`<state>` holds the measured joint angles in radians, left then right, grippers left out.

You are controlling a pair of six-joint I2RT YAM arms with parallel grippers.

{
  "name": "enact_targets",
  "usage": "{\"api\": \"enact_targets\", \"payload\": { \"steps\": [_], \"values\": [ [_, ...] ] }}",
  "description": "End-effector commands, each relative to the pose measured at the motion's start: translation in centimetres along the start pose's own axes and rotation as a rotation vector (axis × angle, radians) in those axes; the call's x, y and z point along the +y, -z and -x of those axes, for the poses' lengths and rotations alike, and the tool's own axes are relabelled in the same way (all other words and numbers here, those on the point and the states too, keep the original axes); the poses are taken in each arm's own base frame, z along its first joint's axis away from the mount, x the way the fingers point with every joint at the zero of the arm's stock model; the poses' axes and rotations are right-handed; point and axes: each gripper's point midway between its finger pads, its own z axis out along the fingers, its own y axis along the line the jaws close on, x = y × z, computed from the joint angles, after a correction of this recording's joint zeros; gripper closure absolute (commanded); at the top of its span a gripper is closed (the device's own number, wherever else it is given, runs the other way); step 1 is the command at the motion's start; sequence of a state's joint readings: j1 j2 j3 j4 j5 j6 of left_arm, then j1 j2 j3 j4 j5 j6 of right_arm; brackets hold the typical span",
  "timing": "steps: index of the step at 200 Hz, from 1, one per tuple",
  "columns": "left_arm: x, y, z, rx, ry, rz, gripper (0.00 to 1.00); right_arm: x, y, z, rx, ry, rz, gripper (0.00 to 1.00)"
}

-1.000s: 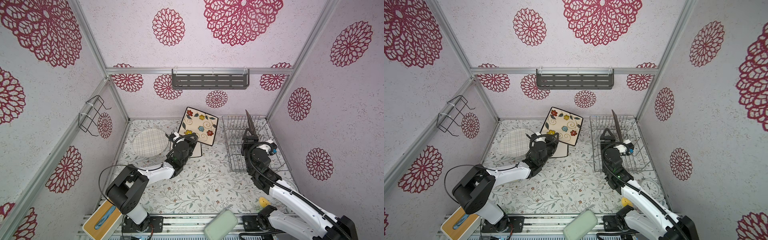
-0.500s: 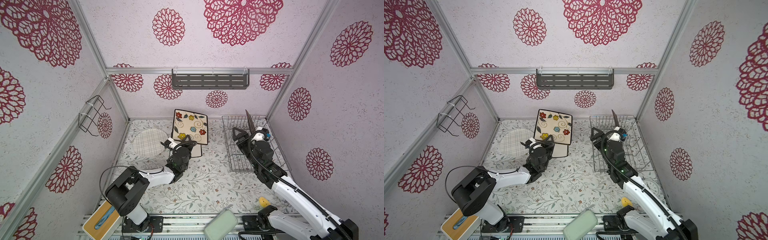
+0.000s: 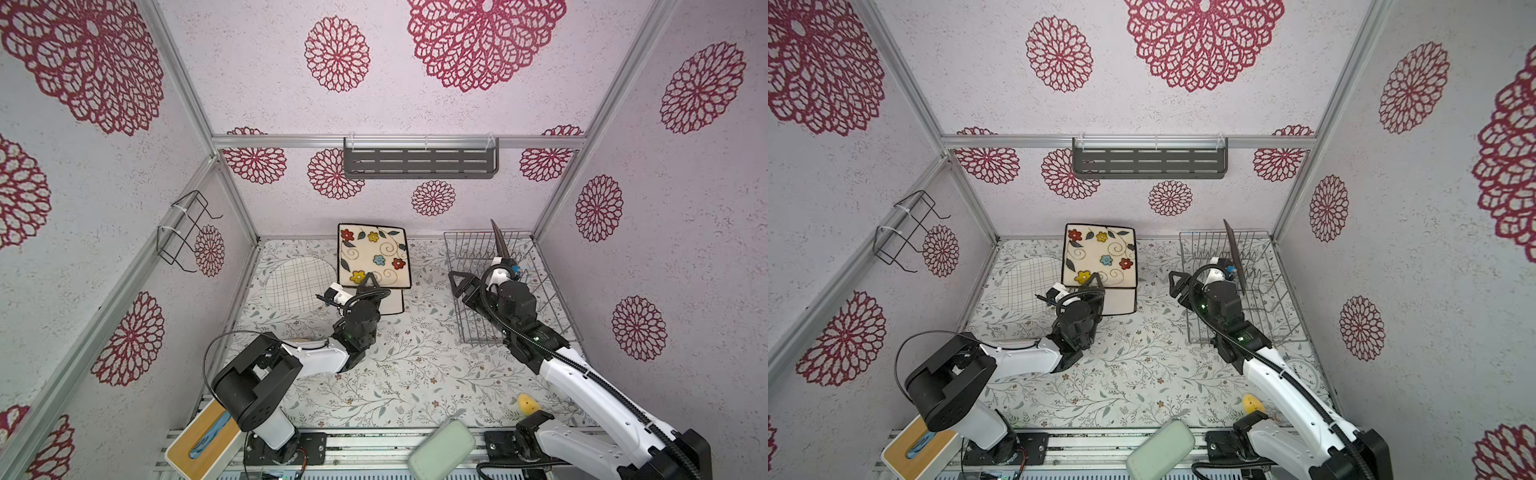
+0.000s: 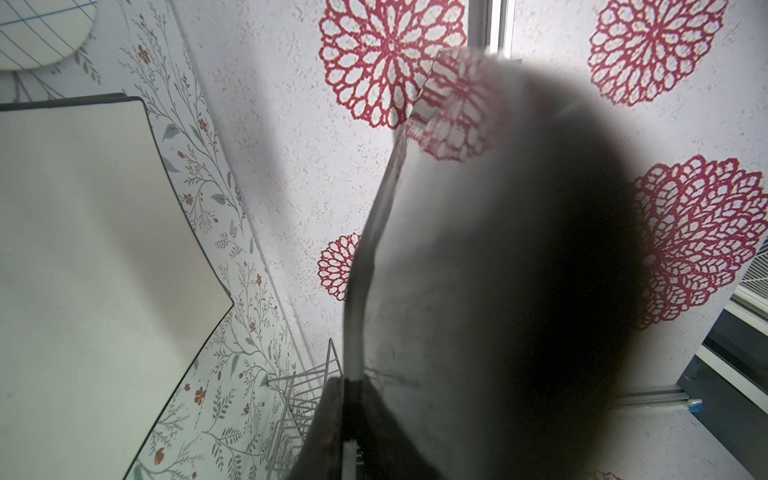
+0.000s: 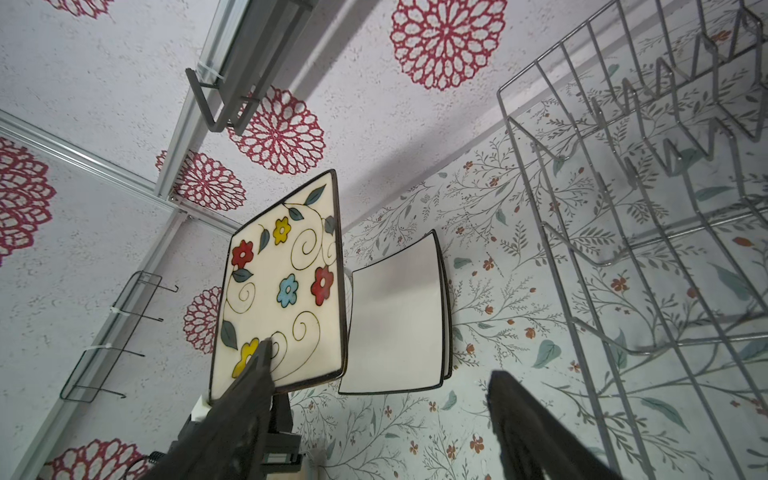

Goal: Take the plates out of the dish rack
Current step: 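Open the right gripper and withdraw it while the left gripper carries the plate, then lower the flowered plate onto the white plate stack with the left gripper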

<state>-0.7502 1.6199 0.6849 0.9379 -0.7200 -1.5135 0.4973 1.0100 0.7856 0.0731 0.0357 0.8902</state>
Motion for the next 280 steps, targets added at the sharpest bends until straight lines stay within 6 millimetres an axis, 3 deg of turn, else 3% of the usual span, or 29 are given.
{"api": "enact_targets", "payload": {
  "steps": [1,122,280],
  "values": [
    [-4.2,-0.1,1.0,-0.018,0.153,-0.128,1.00,1.2,0.1,0.8,-0.014,0.028,0.038,0.16],
    [1.6,-2.9,0.4,0.035,0.159,0.003,1.00,0.7,-1.2,-0.1,0.019,0.006,0.028,0.13],
    [4.9,-3.6,0.4,0.033,0.177,0.069,1.00,0.3,-1.9,-0.5,0.028,0.006,0.017,0.12]
  ]
}}
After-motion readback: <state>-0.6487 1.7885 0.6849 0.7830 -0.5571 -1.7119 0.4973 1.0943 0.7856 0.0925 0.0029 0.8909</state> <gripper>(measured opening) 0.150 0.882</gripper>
